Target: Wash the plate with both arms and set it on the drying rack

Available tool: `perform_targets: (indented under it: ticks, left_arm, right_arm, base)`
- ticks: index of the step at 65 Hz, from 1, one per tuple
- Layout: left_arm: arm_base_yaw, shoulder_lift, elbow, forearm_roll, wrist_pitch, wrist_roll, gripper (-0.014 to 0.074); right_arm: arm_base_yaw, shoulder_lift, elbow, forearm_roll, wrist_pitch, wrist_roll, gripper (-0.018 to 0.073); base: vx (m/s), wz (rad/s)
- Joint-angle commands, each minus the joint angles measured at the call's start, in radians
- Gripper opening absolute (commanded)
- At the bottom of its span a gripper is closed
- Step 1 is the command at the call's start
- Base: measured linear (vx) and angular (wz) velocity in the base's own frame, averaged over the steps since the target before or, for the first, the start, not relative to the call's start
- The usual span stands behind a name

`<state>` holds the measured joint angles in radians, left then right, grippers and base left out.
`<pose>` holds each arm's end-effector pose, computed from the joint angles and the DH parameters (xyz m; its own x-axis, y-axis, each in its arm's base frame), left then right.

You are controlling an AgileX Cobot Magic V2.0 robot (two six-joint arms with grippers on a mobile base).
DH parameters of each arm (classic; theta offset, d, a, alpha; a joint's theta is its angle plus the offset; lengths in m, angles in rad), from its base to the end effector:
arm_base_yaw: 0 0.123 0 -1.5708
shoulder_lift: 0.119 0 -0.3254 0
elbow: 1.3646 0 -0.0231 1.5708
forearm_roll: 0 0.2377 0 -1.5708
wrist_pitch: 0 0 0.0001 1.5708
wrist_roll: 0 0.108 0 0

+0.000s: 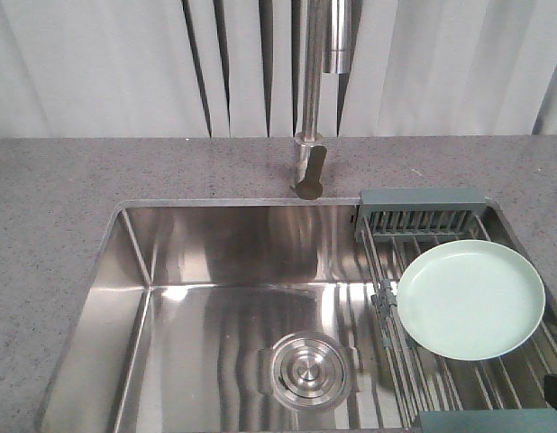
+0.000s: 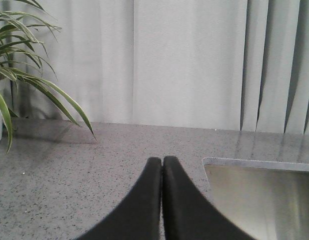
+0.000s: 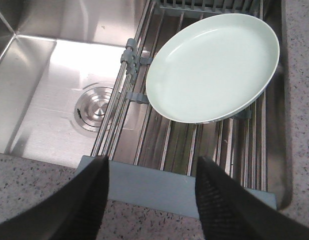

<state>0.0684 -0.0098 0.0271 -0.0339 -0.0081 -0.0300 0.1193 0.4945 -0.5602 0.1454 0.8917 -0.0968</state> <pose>0.0197 0.0014 0.2064 0.0820 -0.0584 -0.9949 -0.0635 0.9959 -0.0637 0.0432 0.0175 0.2975 -0.6638 -0.0847 -0.7431 -0.2048 0.9762 0.0717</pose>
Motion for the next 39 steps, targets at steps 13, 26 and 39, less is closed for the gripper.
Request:
perform_targets:
  ticks: [13, 26, 39]
  left_arm:
    - [-0.005, -0.016, -0.028, -0.009, -0.075, -0.001, -0.0007]
    - [-0.005, -0.016, -0.028, -0.009, -0.075, -0.001, -0.0007]
    - [-0.005, -0.016, -0.028, -0.009, -0.075, -0.001, -0.0007]
  right_arm:
    - [0.002, 0.005, -0.023, 0.001, -0.059, -0.008, 0.0382]
    - [0.002, 0.005, -0.023, 0.001, -0.059, -0.008, 0.0382]
    - [-0.019, -0.050, 0.032, -0.119, -0.078, -0.009, 0.0380]
  base:
    - [0.00, 0.00]
    - [0.00, 0.00]
    - [0.00, 0.00]
